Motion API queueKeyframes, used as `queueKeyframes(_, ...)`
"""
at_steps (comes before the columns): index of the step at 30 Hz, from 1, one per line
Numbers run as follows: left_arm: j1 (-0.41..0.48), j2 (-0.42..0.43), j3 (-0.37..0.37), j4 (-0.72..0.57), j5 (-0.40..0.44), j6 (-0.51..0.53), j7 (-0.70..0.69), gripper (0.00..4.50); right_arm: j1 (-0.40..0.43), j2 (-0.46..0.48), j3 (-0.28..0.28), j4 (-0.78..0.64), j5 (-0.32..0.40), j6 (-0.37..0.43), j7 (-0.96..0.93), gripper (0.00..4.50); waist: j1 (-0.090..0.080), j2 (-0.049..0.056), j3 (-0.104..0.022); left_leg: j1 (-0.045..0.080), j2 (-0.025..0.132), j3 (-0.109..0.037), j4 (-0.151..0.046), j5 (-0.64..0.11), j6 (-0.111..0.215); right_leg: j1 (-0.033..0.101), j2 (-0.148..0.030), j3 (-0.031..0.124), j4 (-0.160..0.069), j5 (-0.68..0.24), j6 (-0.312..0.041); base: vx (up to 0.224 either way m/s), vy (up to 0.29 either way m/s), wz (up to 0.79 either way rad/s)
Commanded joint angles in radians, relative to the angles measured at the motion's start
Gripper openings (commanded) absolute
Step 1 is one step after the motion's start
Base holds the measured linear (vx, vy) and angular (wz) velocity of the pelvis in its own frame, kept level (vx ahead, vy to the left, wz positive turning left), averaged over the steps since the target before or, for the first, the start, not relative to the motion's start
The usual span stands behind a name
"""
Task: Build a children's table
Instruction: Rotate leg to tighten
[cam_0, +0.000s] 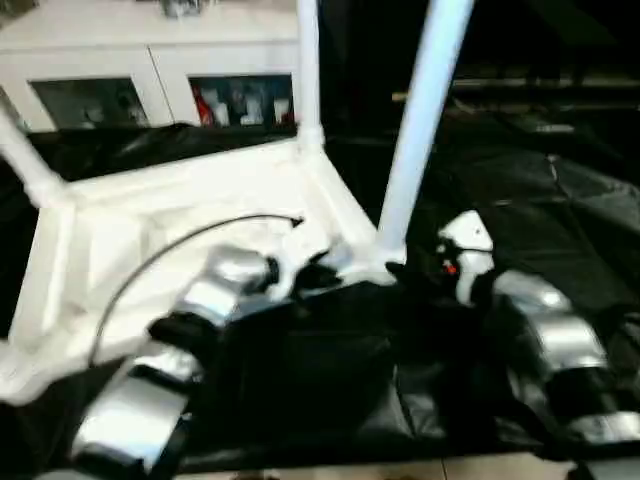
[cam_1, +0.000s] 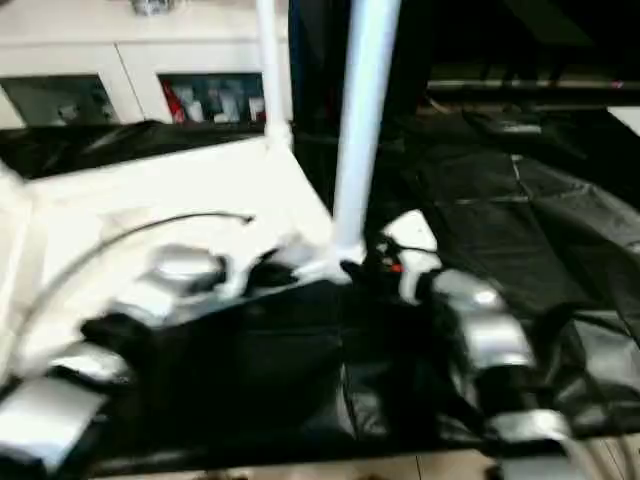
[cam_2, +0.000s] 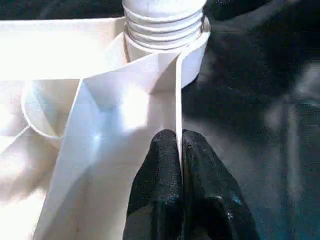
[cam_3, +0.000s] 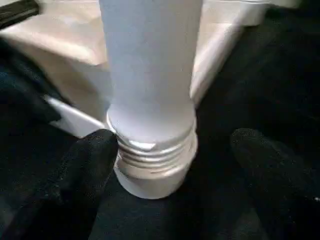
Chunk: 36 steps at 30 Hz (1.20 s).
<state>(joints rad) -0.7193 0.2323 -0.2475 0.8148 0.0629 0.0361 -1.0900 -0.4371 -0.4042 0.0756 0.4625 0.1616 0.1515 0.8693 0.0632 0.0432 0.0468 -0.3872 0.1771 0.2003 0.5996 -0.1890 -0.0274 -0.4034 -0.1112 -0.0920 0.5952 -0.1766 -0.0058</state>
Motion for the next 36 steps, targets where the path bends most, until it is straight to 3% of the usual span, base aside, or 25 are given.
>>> queueKeyframes(1,0.008,-0.018,-0.029,-0.058,-0.056,-0.014,-0.116,0.00,-0.002,-0.008,0.016,-0.024,0.003,0.008,0.026,4.00,0.007,-0.018,-0.069,0.018,0.060,-0.021,-0.065,-0.135,0.124,0.048,-0.051,0.046,-0.056,-0.121,-0.271,0.000,0.000,0.00)
queueKeyframes(7,0.008,-0.021,-0.026,-0.057,-0.054,-0.022,-0.138,0.00,0.007,-0.013,0.056,-0.052,0.006,0.024,0.093,4.00,0.030,-0.020,-0.067,0.023,0.061,-0.018,-0.067,-0.151,0.097,0.047,-0.055,0.049,-0.059,-0.156,-0.262,0.000,0.000,0.00)
queueKeyframes(13,0.013,-0.018,-0.024,-0.075,-0.057,-0.011,-0.139,0.00,0.004,-0.008,0.070,-0.036,-0.004,0.018,0.113,3.61,0.031,-0.025,-0.067,0.019,0.060,-0.021,-0.068,-0.146,0.086,0.049,-0.057,0.050,-0.060,-0.181,-0.243,0.000,0.000,0.00)
queueKeyframes(16,0.016,-0.013,-0.020,-0.077,-0.056,-0.008,-0.142,0.00,0.003,-0.010,0.073,-0.030,-0.006,0.022,0.120,3.26,0.032,-0.027,-0.068,0.018,0.059,-0.021,-0.067,-0.129,0.091,0.051,-0.058,0.049,-0.057,-0.170,-0.241,0.000,0.000,0.00)
queueKeyframes(19,0.020,-0.010,-0.018,-0.078,-0.056,-0.005,-0.145,0.00,0.000,-0.009,0.072,-0.021,-0.005,0.023,0.119,3.21,0.032,-0.026,-0.069,0.017,0.059,-0.021,-0.065,-0.113,0.101,0.050,-0.057,0.049,-0.055,-0.154,-0.244,0.000,0.000,0.00)
queueKeyframes(20,0.022,-0.010,-0.018,-0.080,-0.057,-0.004,-0.145,0.00,-0.001,-0.008,0.071,-0.016,-0.006,0.021,0.116,2.94,0.032,-0.028,-0.069,0.018,0.059,-0.020,-0.064,-0.112,0.104,0.050,-0.056,0.049,-0.054,-0.150,-0.246,0.000,0.000,0.00)
queueKeyframes(26,0.027,-0.011,-0.018,-0.080,-0.043,-0.006,-0.113,0.00,0.011,0.002,0.076,-0.008,-0.025,0.017,0.087,2.74,0.031,-0.027,-0.068,0.018,0.058,-0.020,-0.065,-0.124,0.098,0.049,-0.056,0.049,-0.058,-0.179,-0.238,0.000,0.000,0.00)
queueKeyframes(29,0.001,-0.035,-0.014,-0.034,0.017,0.015,0.055,0.00,-0.004,0.045,0.052,0.063,-0.075,0.029,-0.088,2.73,0.027,-0.024,-0.066,0.019,0.058,-0.022,-0.068,-0.135,0.085,0.046,-0.056,0.050,-0.061,-0.195,-0.233,0.000,0.000,0.00)
queueKeyframes(30,-0.012,-0.049,-0.007,-0.012,0.031,0.023,0.115,0.00,-0.014,0.065,0.038,0.091,-0.084,0.045,-0.153,2.72,0.016,-0.021,-0.063,0.022,0.055,-0.023,-0.073,-0.166,0.056,0.045,-0.053,0.048,-0.068,-0.233,-0.227,0.000,0.000,0.00)
queueKeyframes(32,-0.025,-0.082,0.007,0.014,0.035,0.050,0.195,0.00,-0.026,0.108,0.005,0.116,-0.076,0.078,-0.251,2.71,0.010,-0.019,-0.063,0.024,0.055,-0.025,-0.075,-0.194,0.033,0.047,-0.054,0.050,-0.072,-0.262,-0.219,0.000,0.000,0.00)
queueKeyframes(33,-0.045,-0.143,0.030,0.049,0.036,0.113,0.326,0.00,-0.050,0.189,-0.050,0.152,-0.052,0.127,-0.405,2.71,0.004,-0.016,-0.063,0.025,0.055,-0.025,-0.077,-0.204,0.021,0.043,-0.053,0.052,-0.072,-0.265,-0.218,0.000,0.000,0.00)
queueKeyframes(36,-0.060,-0.199,0.042,0.074,0.035,0.151,0.415,0.00,-0.076,0.250,-0.078,0.187,-0.041,0.144,-0.509,2.71,-0.002,-0.020,-0.064,0.028,0.051,-0.025,-0.077,-0.222,0.015,0.044,-0.053,0.052,-0.078,-0.274,-0.210,0.000,0.000,0.00)
